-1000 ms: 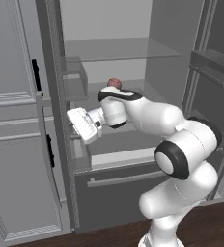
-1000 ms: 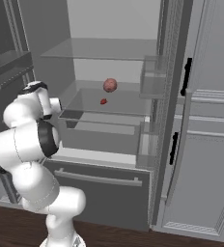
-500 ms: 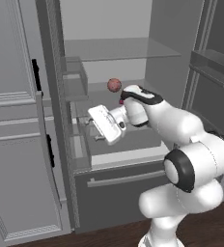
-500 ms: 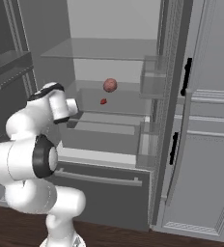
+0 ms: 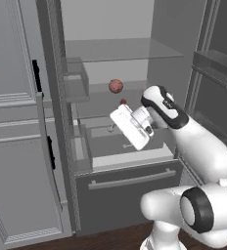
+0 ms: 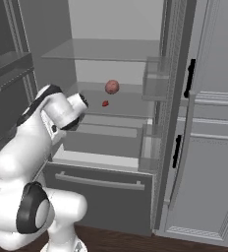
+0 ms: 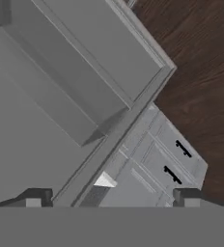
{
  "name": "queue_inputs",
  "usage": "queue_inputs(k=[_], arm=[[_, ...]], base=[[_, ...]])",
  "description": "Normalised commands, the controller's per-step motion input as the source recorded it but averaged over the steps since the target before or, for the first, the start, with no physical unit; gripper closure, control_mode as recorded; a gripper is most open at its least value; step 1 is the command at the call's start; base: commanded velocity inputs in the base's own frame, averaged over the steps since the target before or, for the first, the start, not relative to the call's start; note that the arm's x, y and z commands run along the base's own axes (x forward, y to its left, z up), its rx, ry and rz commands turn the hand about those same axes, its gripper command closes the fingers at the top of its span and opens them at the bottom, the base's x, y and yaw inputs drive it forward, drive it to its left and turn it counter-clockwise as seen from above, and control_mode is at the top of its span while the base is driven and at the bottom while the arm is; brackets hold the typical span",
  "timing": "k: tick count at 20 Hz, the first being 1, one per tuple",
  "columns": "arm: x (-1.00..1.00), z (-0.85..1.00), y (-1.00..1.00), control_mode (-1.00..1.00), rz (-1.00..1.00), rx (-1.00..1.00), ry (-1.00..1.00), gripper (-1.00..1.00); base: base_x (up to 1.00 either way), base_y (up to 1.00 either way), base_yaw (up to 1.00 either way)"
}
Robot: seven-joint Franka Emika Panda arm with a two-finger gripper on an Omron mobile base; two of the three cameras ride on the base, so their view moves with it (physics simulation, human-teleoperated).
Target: Take the strawberry from the fridge and place it on top of the pancake, located on the dining counter.
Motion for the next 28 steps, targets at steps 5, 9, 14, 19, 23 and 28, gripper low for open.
queue_inputs(k=[5, 9, 14, 19, 23, 28], arm=[[-0.1, -0.16, -0.76, -1.0, 0.23, -0.57, -0.36, -1.0], [0.0, -0.24, -1.0, -1.0, 0.36, -0.45, -0.4, -1.0], [0.0, -0.36, -0.94, -1.0, 0.36, -0.46, -0.35, -1.0], [-0.42, -0.04, -0.59, -1.0, 0.25, -0.16, -0.25, -1.0], [-0.53, 0.0, 0.02, -1.0, 0.0, 0.01, -0.09, -1.0], [-0.31, -0.1, 0.0, -1.0, 0.0, -0.23, -0.14, -1.0]], base=[[0.0, 0.0, 0.0], [0.0, 0.0, 0.0], [0.0, 0.0, 0.0], [0.0, 0.0, 0.0], [0.0, 0.0, 0.0], [0.0, 0.0, 0.0]])
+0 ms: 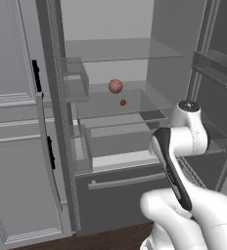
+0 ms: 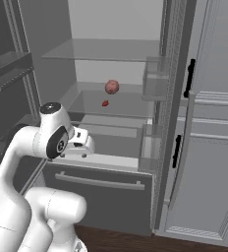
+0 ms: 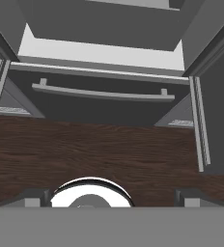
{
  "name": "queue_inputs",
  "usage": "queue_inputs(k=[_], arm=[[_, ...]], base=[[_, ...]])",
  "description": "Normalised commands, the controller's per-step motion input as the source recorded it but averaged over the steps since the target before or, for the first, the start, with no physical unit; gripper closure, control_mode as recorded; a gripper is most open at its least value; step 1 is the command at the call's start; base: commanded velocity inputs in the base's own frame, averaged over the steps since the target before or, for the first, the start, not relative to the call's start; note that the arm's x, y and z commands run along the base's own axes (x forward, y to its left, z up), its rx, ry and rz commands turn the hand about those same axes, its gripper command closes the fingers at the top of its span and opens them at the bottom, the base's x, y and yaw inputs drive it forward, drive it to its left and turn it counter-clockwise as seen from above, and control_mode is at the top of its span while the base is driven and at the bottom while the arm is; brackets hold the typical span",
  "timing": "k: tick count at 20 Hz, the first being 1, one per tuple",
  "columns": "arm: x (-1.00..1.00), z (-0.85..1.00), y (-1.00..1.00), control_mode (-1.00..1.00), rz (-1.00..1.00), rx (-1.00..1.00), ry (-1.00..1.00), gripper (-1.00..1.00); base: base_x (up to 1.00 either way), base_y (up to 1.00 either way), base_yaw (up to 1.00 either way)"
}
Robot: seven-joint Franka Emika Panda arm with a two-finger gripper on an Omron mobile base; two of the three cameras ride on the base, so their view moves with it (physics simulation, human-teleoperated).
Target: Take the strawberry from the fridge and place it on top of the pancake, located on the dining counter.
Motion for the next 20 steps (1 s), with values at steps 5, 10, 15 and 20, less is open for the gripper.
queue_inputs(k=[5, 10, 15, 20], arm=[[-0.02, -0.2, -0.01, -1.0, 0.02, 0.02, -0.01, -1.0], [-0.06, -0.12, 0.0, -1.0, 0.0, 0.05, 0.0, -1.0], [-0.03, -0.12, 0.03, -1.0, 0.0, 0.01, 0.01, -1.0], [0.0, -0.04, 0.0, -1.0, 0.0, 0.0, 0.0, -1.0]], base=[[0.0, 0.0, 0.0], [0.0, 0.0, 0.0], [0.0, 0.0, 0.0], [0.0, 0.0, 0.0]])
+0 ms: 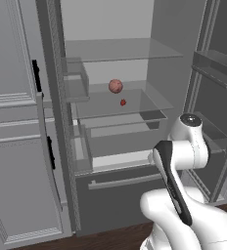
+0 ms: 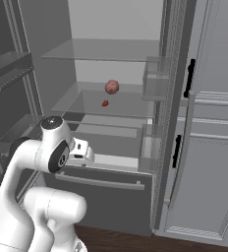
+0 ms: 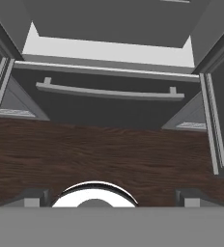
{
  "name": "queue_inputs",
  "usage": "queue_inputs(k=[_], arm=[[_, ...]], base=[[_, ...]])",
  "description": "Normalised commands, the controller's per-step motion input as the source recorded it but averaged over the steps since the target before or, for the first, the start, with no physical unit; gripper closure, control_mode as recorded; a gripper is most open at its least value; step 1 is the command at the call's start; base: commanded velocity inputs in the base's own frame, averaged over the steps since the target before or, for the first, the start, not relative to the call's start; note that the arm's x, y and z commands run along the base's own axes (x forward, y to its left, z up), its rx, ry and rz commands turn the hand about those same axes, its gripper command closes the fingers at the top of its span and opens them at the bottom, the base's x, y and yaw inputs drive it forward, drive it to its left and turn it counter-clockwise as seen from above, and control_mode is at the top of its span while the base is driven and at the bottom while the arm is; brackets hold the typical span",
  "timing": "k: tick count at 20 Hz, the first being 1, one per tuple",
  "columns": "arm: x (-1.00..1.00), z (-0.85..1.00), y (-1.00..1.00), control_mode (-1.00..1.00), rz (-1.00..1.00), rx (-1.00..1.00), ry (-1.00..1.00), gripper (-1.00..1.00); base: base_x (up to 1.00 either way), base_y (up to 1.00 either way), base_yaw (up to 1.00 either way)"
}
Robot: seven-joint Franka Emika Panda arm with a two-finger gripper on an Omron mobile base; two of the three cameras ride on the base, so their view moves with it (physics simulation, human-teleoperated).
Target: Take the strawberry from the fridge and place it on top of the pancake, located on the dining counter.
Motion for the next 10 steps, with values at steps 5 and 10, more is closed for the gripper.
queue_inputs(k=[5, 10], arm=[[0.0, 0.0, 0.0, -1.0, 0.0, 0.0, 0.0, -1.0], [0.02, 0.0, 0.0, 1.0, 0.0, 0.0, 0.0, -1.0]], base=[[0.0, 0.0, 0.0], [0.19, 0.0, 0.0]])
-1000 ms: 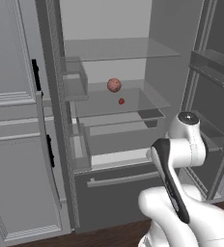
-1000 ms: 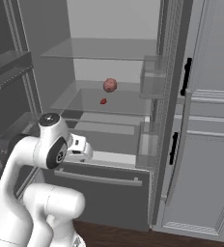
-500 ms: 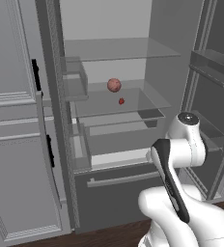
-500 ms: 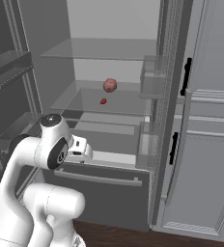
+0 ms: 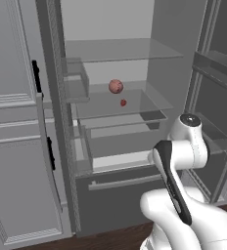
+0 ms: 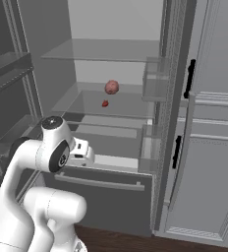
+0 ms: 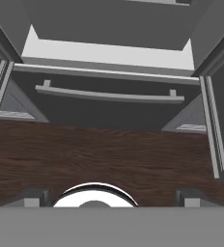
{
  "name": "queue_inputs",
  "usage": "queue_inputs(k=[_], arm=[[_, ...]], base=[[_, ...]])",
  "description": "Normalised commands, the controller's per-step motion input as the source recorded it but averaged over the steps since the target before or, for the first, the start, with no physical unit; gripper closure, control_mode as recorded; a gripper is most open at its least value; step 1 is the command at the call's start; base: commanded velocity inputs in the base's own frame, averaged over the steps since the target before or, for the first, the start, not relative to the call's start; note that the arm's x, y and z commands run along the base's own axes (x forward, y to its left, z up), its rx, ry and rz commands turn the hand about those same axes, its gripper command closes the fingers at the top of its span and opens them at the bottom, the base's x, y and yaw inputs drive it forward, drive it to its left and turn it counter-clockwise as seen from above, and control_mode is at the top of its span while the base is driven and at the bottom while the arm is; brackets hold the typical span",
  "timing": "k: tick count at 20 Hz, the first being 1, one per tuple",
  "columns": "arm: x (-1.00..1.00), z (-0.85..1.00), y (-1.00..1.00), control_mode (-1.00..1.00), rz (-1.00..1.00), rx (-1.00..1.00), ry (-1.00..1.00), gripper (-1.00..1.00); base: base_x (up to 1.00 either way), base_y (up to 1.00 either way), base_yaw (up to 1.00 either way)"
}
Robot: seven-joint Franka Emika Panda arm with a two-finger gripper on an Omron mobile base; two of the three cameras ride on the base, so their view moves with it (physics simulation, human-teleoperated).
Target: Take the strawberry from the fridge and place it on top of the pancake, located on the dining counter.
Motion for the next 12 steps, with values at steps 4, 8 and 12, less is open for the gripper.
queue_inputs(k=[4, 8, 12], arm=[[0.0, 0.0, 0.0, 1.0, 0.0, 0.0, 0.0, -1.0], [0.0, 0.0, 0.0, 1.0, 0.0, 0.0, 0.0, -1.0], [0.0, 0.0, 0.0, 1.0, 0.0, 0.0, 0.0, -1.0]], base=[[0.63, 0.09, 0.0], [0.62, 0.27, -0.01], [0.65, 0.41, -0.03]])
